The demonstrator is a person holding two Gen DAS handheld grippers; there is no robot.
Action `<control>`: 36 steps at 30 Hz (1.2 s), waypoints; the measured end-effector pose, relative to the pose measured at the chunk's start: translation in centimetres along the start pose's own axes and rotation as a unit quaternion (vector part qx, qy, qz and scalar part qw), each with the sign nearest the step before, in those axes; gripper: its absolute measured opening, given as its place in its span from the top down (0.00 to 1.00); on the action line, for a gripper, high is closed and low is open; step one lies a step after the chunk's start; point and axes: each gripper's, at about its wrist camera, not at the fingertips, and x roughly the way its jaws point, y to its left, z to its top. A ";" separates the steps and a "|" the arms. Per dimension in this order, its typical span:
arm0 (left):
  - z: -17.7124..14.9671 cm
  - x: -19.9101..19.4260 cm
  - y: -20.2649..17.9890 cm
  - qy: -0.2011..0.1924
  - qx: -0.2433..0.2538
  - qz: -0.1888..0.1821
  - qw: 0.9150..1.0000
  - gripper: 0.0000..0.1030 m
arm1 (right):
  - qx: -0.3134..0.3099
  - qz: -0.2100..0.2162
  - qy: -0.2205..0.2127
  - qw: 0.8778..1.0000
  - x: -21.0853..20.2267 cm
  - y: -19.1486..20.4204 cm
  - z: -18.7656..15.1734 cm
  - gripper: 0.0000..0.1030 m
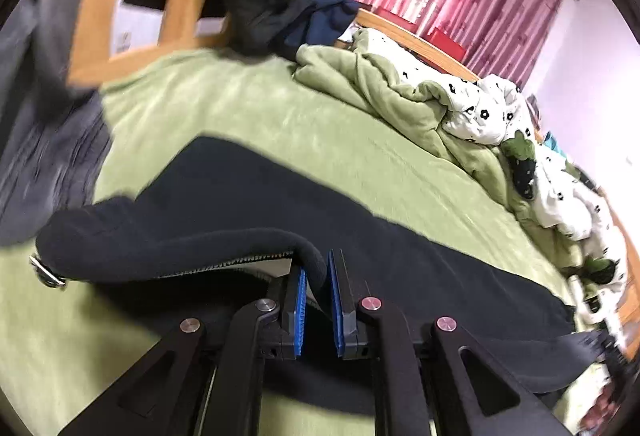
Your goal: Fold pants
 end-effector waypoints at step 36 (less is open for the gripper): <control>-10.7 -1.8 4.7 0.125 -0.024 -0.013 0.992 0.28 | 0.000 -0.075 0.108 0.991 -1.4 -4.8 -8.2 0.35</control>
